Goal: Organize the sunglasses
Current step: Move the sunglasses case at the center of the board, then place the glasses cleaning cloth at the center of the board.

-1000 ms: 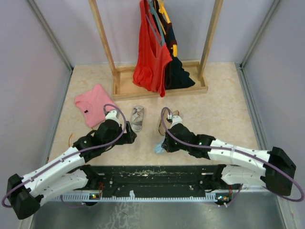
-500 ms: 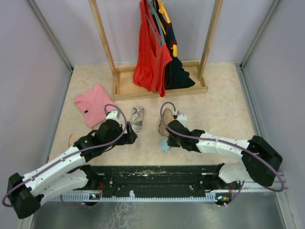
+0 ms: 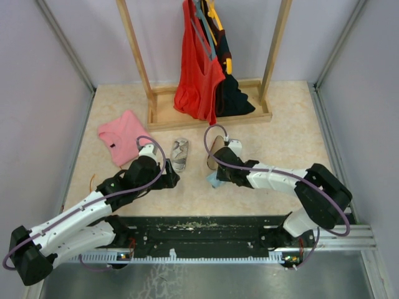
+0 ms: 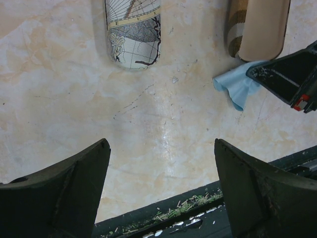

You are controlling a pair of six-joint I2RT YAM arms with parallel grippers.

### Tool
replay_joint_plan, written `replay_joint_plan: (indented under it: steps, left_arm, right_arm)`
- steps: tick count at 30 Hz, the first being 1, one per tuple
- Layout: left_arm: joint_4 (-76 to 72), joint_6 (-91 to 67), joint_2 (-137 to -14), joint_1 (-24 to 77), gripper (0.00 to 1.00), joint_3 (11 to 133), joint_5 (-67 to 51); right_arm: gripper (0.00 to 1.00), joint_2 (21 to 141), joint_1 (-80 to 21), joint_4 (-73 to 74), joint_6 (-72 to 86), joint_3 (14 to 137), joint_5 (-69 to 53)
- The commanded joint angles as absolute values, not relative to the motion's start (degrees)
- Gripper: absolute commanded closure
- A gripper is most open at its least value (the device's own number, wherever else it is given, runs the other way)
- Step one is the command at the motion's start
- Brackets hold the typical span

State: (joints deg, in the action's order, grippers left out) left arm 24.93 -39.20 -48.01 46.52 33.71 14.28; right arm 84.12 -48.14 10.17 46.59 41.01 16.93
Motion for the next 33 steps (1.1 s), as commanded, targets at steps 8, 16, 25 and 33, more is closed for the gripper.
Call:
replay_joint_plan:
  steps: [8,16,25,33]
  left_arm:
    - [25.6,-39.3,-47.5,46.6,0.09,35.0,13.7]
    - [24.8,-39.6,-48.6,46.7,0.09,34.3,11.7]
    - [21.9,-40.6,-50.7,46.8,0.10,32.5,7.6]
    - [16.4,-46.6,-56.6,55.1,0.19,29.9,8.7]
  right_arm:
    - [1.00,81.0,-48.2,7.5,44.7,44.2,20.0]
    - [0.95,71.8,-61.8,3.2,54.7,35.0,20.6]
    - [0.52,61.0,-64.2,13.6,54.7,31.7,26.3]
    - [0.54,55.5,-52.4,19.5,43.8,31.4,17.7]
